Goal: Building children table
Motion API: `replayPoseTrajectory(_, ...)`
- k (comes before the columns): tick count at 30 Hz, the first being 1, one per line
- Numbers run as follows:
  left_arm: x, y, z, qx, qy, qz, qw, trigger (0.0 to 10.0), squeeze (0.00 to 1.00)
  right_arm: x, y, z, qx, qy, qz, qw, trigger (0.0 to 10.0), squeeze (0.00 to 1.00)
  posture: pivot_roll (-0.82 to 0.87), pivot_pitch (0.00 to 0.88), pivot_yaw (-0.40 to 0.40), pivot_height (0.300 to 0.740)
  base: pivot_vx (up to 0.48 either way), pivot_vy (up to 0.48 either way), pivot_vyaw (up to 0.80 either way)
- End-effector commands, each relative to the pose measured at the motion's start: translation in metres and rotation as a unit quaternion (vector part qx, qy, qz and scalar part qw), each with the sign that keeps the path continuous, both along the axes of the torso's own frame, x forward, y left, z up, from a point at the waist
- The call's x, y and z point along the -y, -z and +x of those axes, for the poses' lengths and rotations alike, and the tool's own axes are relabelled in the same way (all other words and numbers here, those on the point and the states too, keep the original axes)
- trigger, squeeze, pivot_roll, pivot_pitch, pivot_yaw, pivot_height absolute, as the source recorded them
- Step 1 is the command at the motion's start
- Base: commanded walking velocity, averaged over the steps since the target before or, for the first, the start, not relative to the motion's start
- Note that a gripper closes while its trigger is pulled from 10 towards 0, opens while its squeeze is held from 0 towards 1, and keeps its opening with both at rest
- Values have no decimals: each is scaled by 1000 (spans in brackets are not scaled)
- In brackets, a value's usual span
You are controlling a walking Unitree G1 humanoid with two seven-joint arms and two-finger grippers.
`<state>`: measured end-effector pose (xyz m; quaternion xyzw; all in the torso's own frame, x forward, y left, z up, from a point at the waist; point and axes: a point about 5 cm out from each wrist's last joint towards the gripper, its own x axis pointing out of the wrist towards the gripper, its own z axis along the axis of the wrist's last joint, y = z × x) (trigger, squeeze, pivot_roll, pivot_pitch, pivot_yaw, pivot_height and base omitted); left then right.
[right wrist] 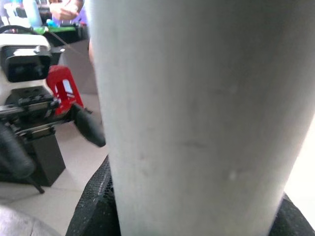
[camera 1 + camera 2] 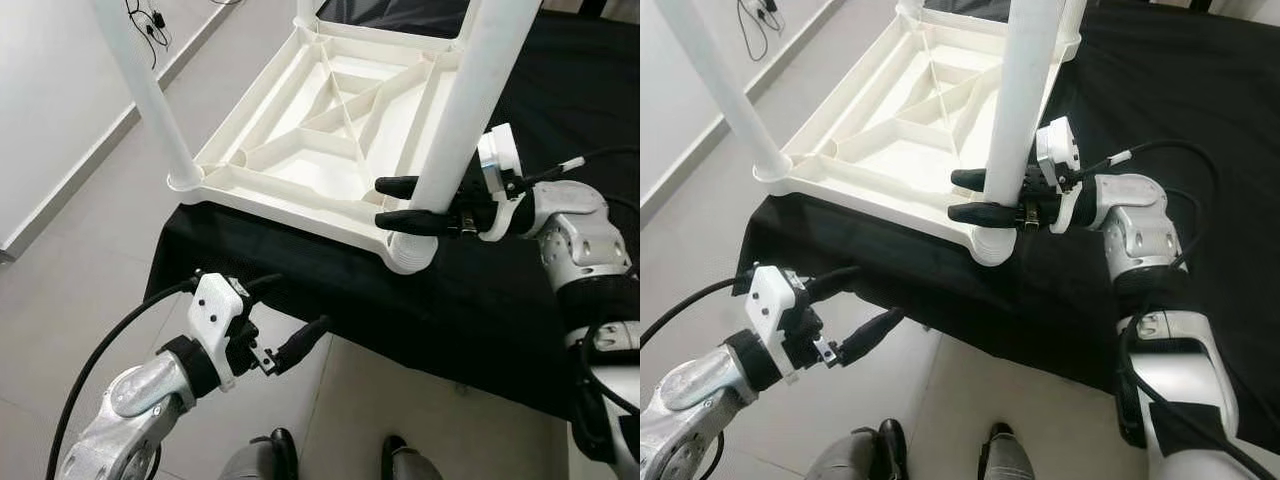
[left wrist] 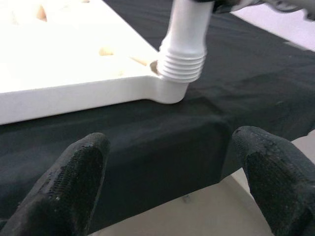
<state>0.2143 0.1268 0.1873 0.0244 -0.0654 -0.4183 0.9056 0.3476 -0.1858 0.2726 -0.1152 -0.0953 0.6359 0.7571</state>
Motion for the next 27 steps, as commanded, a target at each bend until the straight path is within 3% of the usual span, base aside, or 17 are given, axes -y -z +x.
replayPoseTrajectory(1,0,1,-6,-10,5,6,1000,10000,0,-6,3,2,-11,-11,9,1000,10000,0,39,346,32,740,0,0,0)
replayPoseTrajectory(12,1,-3,-12,-14,8,1,1000,10000,0,-17,-2,8,-15,-25,24,999,10000,0,55,353,25,740,0,0,0)
replayPoseTrajectory(27,1,-7,-16,-24,10,0,1000,10000,0,-5,-2,-1,-58,-75,26,995,10000,0,73,370,33,740,0,0,0)
